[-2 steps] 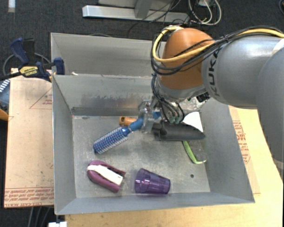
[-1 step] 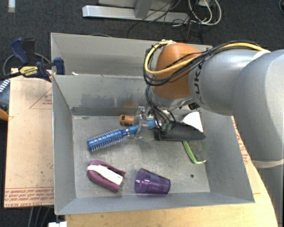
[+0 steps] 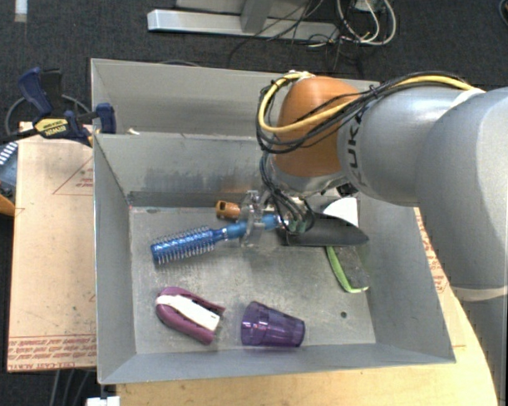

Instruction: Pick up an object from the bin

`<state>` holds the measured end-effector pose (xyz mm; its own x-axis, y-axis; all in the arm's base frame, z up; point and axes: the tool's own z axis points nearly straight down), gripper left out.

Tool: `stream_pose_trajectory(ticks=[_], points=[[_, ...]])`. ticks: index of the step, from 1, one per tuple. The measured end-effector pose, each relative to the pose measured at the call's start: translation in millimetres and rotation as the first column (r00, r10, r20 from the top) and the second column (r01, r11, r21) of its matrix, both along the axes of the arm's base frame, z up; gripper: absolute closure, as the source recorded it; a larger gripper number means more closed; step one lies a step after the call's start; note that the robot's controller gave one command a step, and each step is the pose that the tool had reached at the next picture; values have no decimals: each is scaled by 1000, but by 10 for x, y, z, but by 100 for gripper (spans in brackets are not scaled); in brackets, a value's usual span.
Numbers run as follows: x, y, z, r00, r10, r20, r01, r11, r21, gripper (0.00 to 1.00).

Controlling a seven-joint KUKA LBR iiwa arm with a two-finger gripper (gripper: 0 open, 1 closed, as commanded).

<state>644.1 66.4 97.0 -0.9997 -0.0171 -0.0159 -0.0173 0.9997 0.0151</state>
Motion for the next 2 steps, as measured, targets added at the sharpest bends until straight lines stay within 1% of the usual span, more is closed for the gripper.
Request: stream_pose_trajectory(ticks=[1, 2], points=[[22, -8, 22, 1000, -2, 6, 2, 1000, 0, 100], [-169, -139, 143, 954, 300, 3, -300, 954, -5, 100]])
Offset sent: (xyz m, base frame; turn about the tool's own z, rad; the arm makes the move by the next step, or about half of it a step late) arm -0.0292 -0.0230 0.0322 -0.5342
